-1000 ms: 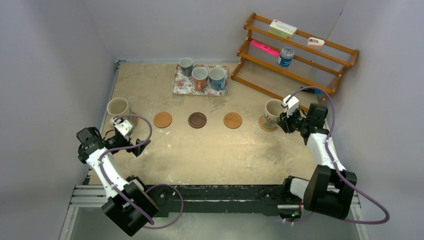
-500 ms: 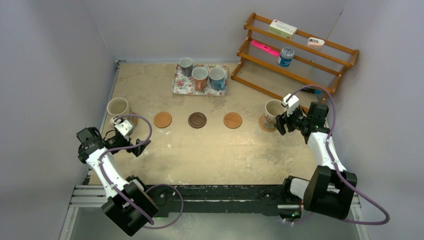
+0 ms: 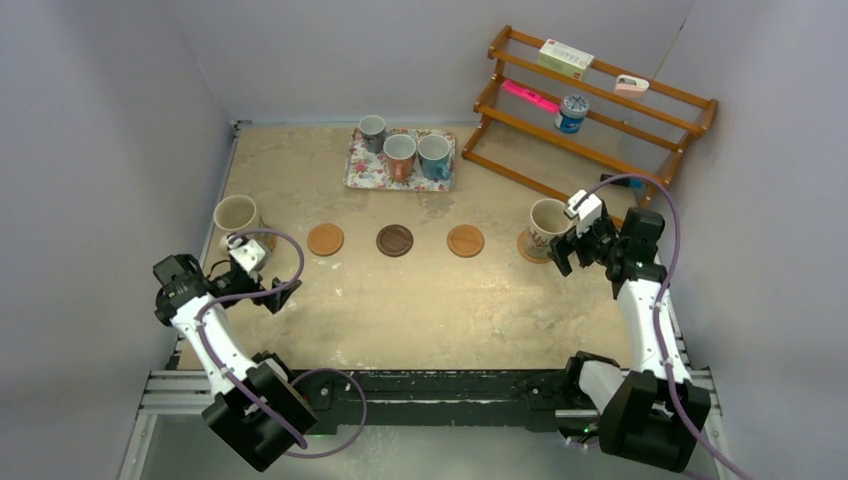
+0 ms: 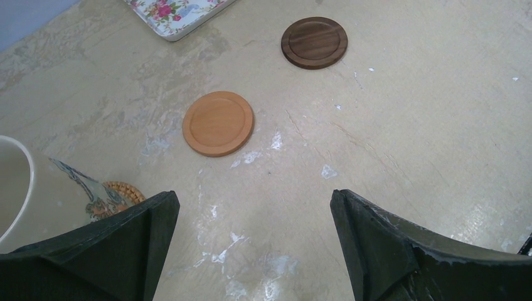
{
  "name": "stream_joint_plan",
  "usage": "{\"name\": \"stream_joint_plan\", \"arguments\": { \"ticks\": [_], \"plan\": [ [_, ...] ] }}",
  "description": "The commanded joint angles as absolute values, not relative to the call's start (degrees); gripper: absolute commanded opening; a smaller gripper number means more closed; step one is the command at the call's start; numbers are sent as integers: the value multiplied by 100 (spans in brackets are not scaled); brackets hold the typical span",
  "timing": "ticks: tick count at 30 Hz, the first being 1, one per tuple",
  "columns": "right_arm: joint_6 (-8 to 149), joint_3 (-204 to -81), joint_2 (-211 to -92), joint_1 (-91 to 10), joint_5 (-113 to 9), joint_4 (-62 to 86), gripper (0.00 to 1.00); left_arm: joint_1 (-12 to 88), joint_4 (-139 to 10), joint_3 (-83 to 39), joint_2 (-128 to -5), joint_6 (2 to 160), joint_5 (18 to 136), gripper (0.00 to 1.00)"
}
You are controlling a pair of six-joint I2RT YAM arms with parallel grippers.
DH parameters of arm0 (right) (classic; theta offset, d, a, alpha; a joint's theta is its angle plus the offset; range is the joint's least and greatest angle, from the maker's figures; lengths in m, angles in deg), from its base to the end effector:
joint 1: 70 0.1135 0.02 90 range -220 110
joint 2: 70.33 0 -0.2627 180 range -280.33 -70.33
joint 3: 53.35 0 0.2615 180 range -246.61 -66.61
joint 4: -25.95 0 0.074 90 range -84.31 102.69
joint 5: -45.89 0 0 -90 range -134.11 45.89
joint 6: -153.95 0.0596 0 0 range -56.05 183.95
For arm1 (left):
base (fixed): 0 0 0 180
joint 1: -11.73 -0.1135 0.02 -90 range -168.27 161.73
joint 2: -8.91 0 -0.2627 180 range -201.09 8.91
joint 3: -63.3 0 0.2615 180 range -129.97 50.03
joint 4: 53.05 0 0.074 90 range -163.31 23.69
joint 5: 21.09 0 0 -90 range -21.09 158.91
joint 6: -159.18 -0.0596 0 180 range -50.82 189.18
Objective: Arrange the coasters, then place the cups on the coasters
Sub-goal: Place the cup on the coaster.
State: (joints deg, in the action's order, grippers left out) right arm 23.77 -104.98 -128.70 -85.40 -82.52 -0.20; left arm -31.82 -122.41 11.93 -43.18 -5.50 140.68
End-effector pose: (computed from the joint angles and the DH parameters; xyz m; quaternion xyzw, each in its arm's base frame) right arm 0.2444 -0.0289 0.2409 -0.3316 0.7764 0.0452 0.5340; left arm 0.1489 0.0634 0.2304 0.3118 0.7415 -0.1761 0.5674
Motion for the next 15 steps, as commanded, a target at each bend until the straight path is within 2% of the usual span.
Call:
{"name": "stream_joint_plan", "arguments": {
  "ticks": [1, 15],
  "plan": [
    [2308, -10755, -12528, -8561, -8187, -423, 99, -3230, -12374, 893, -4273, -784, 14281, 100],
    [2264, -11132, -11617, -8558, -8475, -1774, 99, -3230, -11368, 333, -4054, 941, 13106, 100]
  ]
}}
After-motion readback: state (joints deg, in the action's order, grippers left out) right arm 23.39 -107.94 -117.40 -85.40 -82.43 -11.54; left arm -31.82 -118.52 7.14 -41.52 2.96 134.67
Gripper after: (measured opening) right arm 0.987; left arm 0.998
